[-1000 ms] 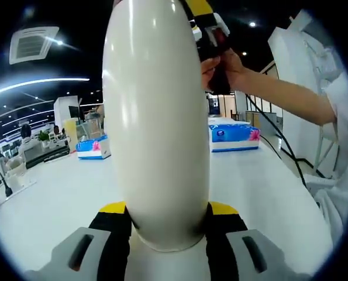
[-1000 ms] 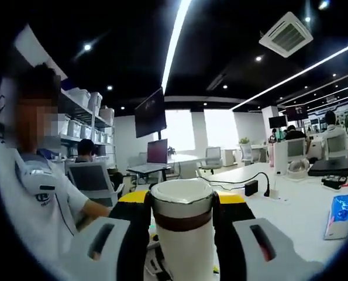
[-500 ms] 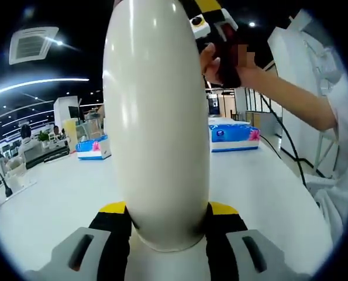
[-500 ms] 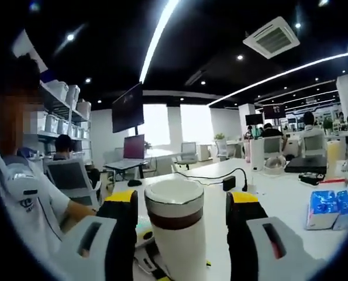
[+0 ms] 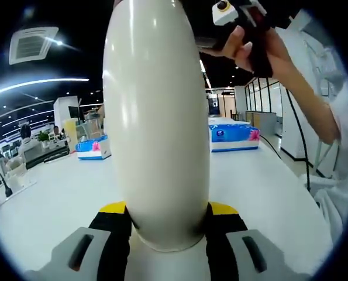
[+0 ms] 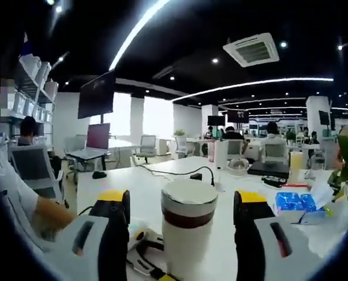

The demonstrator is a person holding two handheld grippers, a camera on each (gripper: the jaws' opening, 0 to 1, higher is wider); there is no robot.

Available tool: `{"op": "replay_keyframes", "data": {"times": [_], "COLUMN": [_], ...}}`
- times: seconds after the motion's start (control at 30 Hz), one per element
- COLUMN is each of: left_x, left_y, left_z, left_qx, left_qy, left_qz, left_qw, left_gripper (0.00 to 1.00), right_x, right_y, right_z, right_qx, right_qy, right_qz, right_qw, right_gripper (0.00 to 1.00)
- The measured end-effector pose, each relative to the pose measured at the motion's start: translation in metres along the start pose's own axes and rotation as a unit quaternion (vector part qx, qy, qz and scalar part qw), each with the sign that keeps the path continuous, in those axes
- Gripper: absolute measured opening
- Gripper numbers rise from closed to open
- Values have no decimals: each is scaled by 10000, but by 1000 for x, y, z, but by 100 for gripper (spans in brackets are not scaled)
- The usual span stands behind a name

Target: Grasp the water cup twist off the cup lid place the cup lid on the table

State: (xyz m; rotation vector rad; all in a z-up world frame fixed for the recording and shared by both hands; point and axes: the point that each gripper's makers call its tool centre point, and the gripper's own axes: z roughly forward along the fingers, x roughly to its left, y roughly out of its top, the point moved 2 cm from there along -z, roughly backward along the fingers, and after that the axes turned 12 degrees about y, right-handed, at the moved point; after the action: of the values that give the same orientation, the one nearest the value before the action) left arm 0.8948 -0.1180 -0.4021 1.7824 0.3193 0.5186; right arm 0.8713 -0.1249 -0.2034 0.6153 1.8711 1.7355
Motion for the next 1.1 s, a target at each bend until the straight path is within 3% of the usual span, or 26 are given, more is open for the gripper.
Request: {"op": "replay_keyframes", "data": {"times": [0.2,0.3,0.43,0.6,0.83,0.97,1.1], "left_x": [1,1,1,1,0,0,1], "left_y": [0,0,0,0,0,0,0], "left_z": [0,0,0,0,0,0,1], "left_qx": [0,-1,-2,-3,-8,-12,-11], "left_qy": [1,1,0,-5,-18,-29,-25], "left_qz": [1,3,6,9,-2,-1,4], "left_qw": [10000,10000,10000,10000,10000,10000,10000], "left_gripper": [51,51,51,51,51,51,51], "right_x": [8,16,19,14,22,23,6], "right_y": [2,1,3,1,0,3,4], "right_z": [4,8,10,8,6,8,1], "right_qx": [-65,-19,-154,-219,-328,-297,-318], "right_qy": [-696,-840,-1033,-1543,-1717,-1347,-1277], "right_qz": [-357,-528,-424,-424,-401,-403,-206], "right_qw": [9969,9951,9936,9869,9838,9896,9911], "right_gripper": [75,74,75,75,75,76,78]}}
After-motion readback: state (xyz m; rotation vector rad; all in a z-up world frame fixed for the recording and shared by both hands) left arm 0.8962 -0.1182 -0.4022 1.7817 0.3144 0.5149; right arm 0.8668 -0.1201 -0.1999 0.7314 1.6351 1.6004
